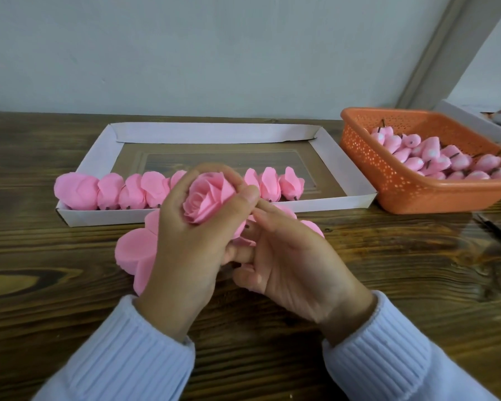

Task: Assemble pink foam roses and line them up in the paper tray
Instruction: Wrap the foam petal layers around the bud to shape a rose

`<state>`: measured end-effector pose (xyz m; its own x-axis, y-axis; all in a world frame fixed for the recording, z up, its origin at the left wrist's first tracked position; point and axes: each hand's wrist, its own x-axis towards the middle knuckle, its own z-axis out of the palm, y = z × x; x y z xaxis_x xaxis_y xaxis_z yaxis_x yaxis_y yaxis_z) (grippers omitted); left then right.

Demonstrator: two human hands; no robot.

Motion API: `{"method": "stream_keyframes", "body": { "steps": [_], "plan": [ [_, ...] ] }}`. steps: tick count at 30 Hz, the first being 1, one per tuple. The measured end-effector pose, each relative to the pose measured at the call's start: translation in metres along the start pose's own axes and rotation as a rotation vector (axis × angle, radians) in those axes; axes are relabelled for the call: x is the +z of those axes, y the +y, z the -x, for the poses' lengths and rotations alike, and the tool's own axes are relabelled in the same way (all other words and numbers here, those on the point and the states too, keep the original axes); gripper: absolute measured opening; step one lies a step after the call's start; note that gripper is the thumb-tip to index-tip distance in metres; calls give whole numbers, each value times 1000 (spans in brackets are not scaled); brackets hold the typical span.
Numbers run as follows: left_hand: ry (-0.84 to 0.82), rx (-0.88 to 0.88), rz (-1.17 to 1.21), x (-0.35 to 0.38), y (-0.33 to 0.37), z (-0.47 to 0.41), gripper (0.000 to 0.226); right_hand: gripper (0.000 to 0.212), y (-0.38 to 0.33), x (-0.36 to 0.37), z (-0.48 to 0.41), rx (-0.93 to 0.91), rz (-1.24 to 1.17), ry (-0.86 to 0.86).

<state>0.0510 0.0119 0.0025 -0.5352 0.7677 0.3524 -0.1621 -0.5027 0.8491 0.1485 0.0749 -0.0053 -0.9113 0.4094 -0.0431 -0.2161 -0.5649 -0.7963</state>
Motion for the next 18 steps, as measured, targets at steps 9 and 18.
{"method": "stream_keyframes", "body": {
  "steps": [9, 18],
  "plan": [
    [-159, -146, -120, 2, -3, 4, 34, 22, 3, 1, -1, -62, -24, -7],
    [-57, -144, -115, 2, -2, 3, 11, 33, 5, -1, -1, -65, -23, -73]
  ]
}}
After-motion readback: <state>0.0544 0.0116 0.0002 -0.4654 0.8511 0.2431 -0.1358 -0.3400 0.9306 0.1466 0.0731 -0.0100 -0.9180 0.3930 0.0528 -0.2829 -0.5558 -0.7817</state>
